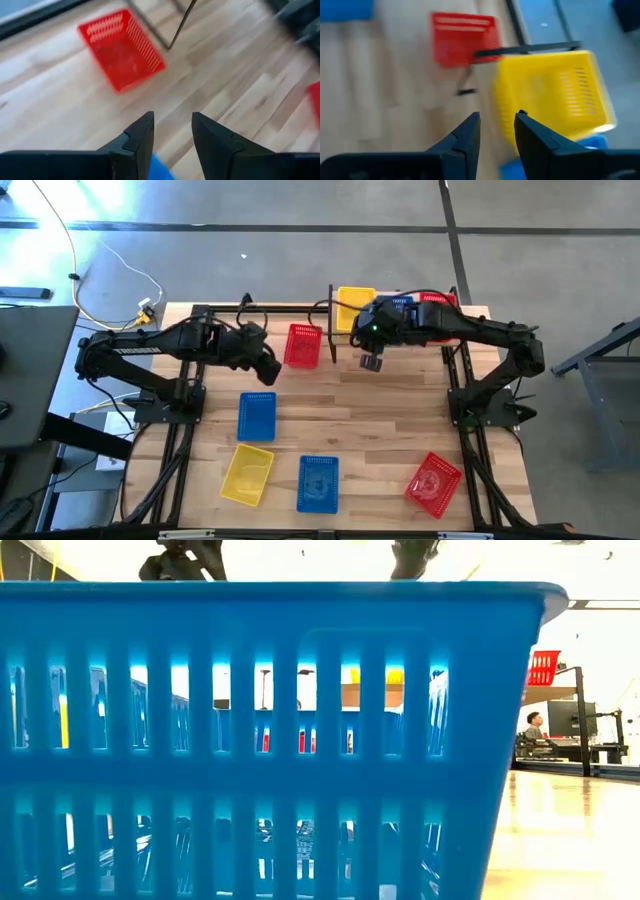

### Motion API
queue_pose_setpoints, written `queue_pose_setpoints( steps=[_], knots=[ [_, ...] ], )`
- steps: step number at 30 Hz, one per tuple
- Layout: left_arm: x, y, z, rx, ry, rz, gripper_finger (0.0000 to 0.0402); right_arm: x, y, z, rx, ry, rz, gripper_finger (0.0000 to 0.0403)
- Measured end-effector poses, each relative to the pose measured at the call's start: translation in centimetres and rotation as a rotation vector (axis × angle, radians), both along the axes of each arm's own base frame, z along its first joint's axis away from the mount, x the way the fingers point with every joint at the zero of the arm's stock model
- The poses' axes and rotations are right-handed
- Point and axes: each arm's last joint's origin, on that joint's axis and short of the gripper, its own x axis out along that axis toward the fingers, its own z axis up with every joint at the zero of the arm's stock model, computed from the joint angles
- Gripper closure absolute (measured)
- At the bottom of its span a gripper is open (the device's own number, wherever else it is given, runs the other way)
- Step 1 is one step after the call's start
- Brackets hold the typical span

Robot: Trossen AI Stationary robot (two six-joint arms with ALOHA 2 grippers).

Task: Stack baskets on shelf by color
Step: Stack the bottom blue bin on top of the other blue bin on the shelf

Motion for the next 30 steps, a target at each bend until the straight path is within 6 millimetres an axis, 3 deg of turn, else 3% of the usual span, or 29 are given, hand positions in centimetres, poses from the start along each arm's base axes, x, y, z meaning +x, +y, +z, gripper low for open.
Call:
queue_pose_setpoints(
  steps=[12, 22, 30],
  knots=[
    [-0.3, -3.9, -0.4, -0.025, 0.07, -0.129, 0.028, 0.6, 6.2, -0.1, 0.343, -0.12, -0.073, 0.0295],
    [-0.3, -6.0, -0.4, -0.017, 0.073, -0.233, 0.028, 1.0, 13.1, -1.5, 0.679, -0.139, -0.33, 0.0295],
    [-0.3, -6.9, -0.4, -0.012, 0.07, -0.273, 0.028, 1.4, 17.9, -3.4, 0.76, -0.107, -0.425, 0.0295]
  ],
)
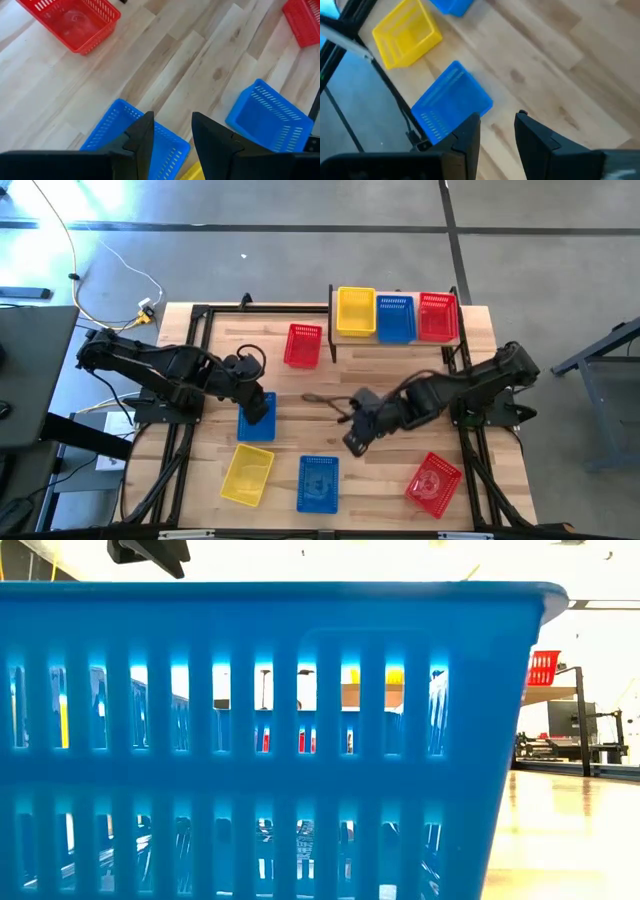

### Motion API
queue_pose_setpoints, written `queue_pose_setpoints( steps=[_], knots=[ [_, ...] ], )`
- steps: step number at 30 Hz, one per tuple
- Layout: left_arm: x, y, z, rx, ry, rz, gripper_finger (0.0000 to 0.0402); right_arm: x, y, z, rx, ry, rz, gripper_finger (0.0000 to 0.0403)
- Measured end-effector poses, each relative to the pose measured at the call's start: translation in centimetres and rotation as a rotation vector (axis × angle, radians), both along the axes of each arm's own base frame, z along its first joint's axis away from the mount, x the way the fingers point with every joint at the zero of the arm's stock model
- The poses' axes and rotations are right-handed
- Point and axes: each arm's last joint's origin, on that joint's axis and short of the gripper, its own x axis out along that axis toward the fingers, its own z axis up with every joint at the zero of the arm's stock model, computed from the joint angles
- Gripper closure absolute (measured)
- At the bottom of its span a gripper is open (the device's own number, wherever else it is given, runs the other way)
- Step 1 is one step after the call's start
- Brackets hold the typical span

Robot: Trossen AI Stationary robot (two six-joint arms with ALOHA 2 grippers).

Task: Stack baskets on shelf by color
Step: Stack the bottom blue bin on top of the other blue bin on the shelf

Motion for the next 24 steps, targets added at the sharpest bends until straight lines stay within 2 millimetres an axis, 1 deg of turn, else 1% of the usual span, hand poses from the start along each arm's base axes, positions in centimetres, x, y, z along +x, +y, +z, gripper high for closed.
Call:
queue_pose_setpoints(
  steps=[4, 9, 12, 15, 21, 24],
  knots=[
    [0.0, -0.1, 0.0, 0.001, -0.001, -0.005, 0.028, 0.4, 2.4, -0.9, -0.034, -0.022, 0.127, 0.0295],
    [0.0, -0.2, 0.0, 0.001, -0.002, -0.01, 0.028, 1.7, 5.7, -2.0, -0.097, -0.151, 0.377, 0.0295],
    [0.0, -0.2, 0.0, 0.001, -0.002, -0.01, 0.028, 2.4, 7.2, -2.7, -0.135, -0.207, 0.469, 0.0295],
    [0.0, -0.2, 0.0, 0.001, -0.002, -0.009, 0.028, 2.8, 7.8, -3.4, -0.168, -0.216, 0.529, 0.0295],
    [0.0, -0.2, 0.0, 0.007, -0.003, -0.007, 0.028, 3.6, 8.4, -4.0, -0.221, -0.266, 0.625, 0.0295],
    [0.0, -0.2, 0.0, 0.014, -0.004, -0.002, 0.028, 3.9, 8.9, -4.6, -0.247, -0.283, 0.713, 0.0295]
  ],
)
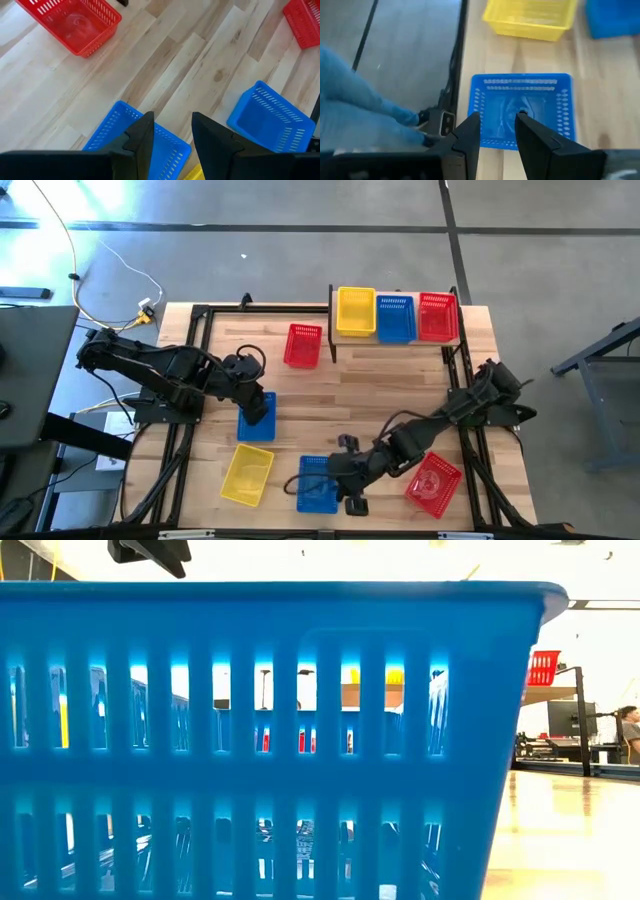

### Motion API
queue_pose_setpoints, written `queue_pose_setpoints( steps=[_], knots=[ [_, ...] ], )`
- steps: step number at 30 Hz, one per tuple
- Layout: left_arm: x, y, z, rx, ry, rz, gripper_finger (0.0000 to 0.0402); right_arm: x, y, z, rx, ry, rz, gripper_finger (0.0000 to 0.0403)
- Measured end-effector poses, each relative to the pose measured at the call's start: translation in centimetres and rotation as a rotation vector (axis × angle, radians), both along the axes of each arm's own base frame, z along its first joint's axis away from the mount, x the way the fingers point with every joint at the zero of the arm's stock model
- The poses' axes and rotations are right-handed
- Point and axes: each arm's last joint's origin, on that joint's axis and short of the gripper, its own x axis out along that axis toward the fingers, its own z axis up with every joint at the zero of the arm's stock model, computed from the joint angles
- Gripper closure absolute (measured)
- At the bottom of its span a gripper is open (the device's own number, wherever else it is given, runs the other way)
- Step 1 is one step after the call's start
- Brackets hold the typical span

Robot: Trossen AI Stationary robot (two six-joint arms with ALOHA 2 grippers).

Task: Stack baskets on shelf by color
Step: Stack the bottom blue bin on top of the other blue bin on the shelf

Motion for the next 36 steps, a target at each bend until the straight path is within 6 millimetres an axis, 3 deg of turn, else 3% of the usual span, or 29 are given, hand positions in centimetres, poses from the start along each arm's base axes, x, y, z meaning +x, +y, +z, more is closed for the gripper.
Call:
queue_pose_setpoints(
  steps=[15, 27, 36],
  knots=[
    [0.0, 0.5, 0.0, -0.03, -0.018, 0.085, 0.028, 0.2, 2.4, -1.1, -0.13, -0.12, 0.347, 0.0295],
    [0.0, 0.3, 0.0, -0.094, -0.014, 0.082, 0.028, 0.3, 3.9, -1.7, -0.104, -0.159, 0.3, 0.0283],
    [-0.1, 0.4, -0.1, -0.093, -0.006, 0.09, 0.028, 1.0, 4.8, -3.4, -0.058, -0.128, 0.239, 0.0263]
  ],
)
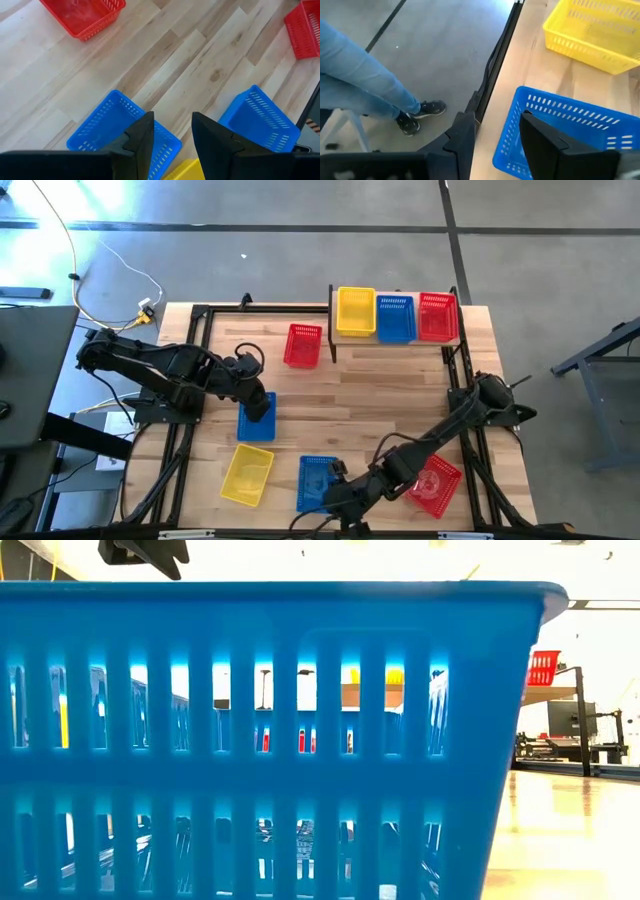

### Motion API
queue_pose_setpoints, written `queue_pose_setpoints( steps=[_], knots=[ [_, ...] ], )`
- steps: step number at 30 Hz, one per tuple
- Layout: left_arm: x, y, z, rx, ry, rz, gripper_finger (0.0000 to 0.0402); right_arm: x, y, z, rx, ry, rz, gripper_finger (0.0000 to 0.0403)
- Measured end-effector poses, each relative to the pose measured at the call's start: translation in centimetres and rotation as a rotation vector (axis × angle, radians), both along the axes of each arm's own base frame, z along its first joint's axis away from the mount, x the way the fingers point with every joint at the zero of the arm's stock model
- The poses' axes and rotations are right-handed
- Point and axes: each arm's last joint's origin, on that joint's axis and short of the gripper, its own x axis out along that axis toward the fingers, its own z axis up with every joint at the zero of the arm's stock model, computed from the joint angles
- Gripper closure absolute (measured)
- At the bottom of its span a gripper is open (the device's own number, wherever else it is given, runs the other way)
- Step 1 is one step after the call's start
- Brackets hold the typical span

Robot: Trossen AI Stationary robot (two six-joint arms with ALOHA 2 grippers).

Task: Stack baskets on shelf by color
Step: Stack the bottom blue bin on top of the other blue bin on the shelf

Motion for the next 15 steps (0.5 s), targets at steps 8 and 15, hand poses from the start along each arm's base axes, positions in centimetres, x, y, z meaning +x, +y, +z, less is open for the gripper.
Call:
queue_pose_setpoints(
  steps=[8, 15],
  knots=[
    [-0.1, 0.0, -0.1, -0.004, 0.013, 0.014, 0.028, 0.6, 1.2, -2.9, -0.012, 0.046, 0.007, 0.0263],
    [-0.3, 0.1, -0.2, 0.008, 0.032, 0.02, 0.028, 1.1, 1.7, -4.6, -0.021, 0.058, 0.004, 0.0263]
  ],
)
